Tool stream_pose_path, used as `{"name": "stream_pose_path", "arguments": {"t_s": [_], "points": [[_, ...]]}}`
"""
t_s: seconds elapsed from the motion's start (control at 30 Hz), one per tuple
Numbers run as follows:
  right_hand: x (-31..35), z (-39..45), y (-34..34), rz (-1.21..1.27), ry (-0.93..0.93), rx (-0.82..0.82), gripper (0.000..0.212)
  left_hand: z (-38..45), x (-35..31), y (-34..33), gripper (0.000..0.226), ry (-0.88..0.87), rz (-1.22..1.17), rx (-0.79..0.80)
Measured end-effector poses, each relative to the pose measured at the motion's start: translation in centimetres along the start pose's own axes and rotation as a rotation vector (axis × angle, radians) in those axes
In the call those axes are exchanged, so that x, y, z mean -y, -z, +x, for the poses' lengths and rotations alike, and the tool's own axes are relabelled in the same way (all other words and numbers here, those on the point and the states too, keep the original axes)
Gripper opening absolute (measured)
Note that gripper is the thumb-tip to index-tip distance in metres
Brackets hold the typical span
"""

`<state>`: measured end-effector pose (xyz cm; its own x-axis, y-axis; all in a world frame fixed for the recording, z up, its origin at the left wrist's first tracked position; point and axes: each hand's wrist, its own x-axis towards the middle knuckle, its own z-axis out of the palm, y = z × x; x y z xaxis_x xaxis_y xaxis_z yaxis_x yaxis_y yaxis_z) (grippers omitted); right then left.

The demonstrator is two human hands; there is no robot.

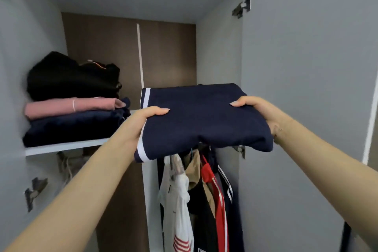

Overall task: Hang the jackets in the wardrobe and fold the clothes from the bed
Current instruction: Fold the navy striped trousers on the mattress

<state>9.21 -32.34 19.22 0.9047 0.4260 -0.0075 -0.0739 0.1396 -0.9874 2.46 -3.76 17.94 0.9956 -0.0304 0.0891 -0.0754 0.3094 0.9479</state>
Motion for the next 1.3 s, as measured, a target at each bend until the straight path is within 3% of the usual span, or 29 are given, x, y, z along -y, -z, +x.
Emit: {"name": "stream_pose_path", "arguments": {"t_s": [0.1, 0.2, 0.4, 0.5, 0.6, 0.67, 0.87, 1.03, 1.17, 1.3], "points": [[5.2, 5.4, 1.4, -0.163, 0.043, -0.06, 0.052, 5.7, -3.3, -0.7, 0.026, -0.059, 0.009, 0.008], [10.0, 10.3, 3.2, -0.345, 0.103, -0.147, 0.058, 12.0, -5.7, -1.4, 0.034, -0.1, 0.036, 0.007], [17.3, 21.1, 6.8, -0.667, 0.157, -0.32, 0.041, 24.9, -8.7, -2.9, 0.042, -0.139, 0.035, -0.017], [17.5, 26.7, 8.3, -0.881, 0.146, -0.393, 0.052, 30.0, -7.1, -2.5, 0.031, -0.045, 0.077, -0.07], [14.5, 30.9, 9.2, -1.388, -0.001, -0.409, 0.073, 32.7, -3.1, -1.4, 0.021, 0.111, 0.205, -0.109], [12.3, 32.9, 9.5, -1.562, -0.041, -0.351, 0.065, 33.6, -1.6, -0.7, 0.021, 0.135, 0.253, -0.127], [10.4, 34.0, 8.7, -1.567, 0.067, -0.334, 0.038, 33.7, -2.9, -0.2, 0.029, 0.113, 0.239, -0.12], [9.9, 29.3, 7.6, -1.367, 0.236, -0.308, 0.026, 31.1, -3.1, -0.3, 0.071, -0.234, 0.385, -0.335], [7.4, 21.0, 5.8, -1.045, 0.394, -0.365, 0.02, 25.9, -2.1, -2.0, 0.044, -0.632, 0.642, -0.27], [3.4, 10.8, 4.2, -0.682, 0.423, -0.412, 0.02, 18.9, 1.2, -4.5, 0.033, -0.66, 0.579, -0.016]]}}
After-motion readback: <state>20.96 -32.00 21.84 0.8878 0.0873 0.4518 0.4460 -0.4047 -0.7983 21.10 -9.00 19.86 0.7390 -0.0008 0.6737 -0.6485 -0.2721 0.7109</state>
